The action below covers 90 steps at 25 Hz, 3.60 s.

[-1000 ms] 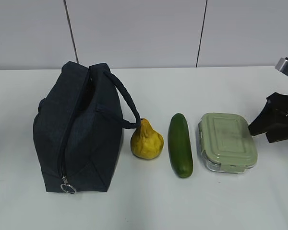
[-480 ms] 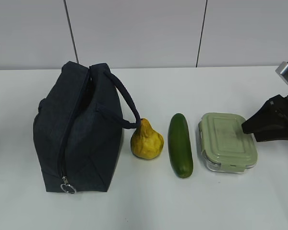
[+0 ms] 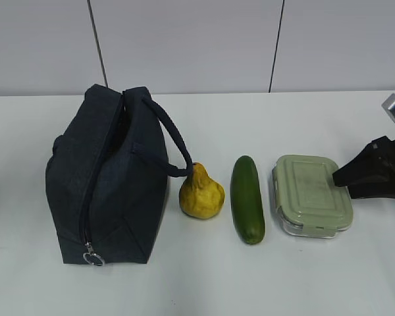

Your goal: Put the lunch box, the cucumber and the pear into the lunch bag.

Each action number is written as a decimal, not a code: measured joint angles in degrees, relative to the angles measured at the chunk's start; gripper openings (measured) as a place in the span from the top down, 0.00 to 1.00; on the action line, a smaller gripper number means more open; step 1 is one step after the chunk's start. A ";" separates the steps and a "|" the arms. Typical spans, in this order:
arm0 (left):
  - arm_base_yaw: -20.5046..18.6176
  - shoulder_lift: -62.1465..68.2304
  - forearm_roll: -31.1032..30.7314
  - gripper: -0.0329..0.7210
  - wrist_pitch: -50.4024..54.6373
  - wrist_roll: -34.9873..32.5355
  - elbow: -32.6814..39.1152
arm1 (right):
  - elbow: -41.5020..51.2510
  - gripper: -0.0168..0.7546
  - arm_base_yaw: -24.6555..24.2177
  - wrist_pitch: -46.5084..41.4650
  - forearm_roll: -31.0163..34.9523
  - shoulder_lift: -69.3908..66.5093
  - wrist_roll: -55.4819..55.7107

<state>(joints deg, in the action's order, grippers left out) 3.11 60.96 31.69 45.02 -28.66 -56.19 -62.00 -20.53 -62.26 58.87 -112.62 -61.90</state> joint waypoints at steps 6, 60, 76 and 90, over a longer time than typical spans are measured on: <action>0.00 0.00 -0.21 0.64 -0.08 0.00 0.00 | -0.07 0.36 -0.08 -0.11 0.44 -1.28 -1.26; 0.00 0.00 -0.28 0.64 -1.43 -0.24 0.00 | -0.14 0.35 1.92 1.91 4.00 -3.77 -5.36; 0.00 0.00 -0.45 0.64 -1.59 -0.29 0.00 | -0.44 0.56 2.18 1.84 3.75 -3.77 -5.56; 0.00 0.00 -0.45 0.64 0.94 -0.29 0.00 | -0.44 0.56 2.18 0.43 3.65 -3.81 -5.70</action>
<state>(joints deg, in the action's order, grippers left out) 3.11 60.96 31.24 45.97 -28.95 -56.19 -62.44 -18.35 -61.83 62.52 -116.43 -67.60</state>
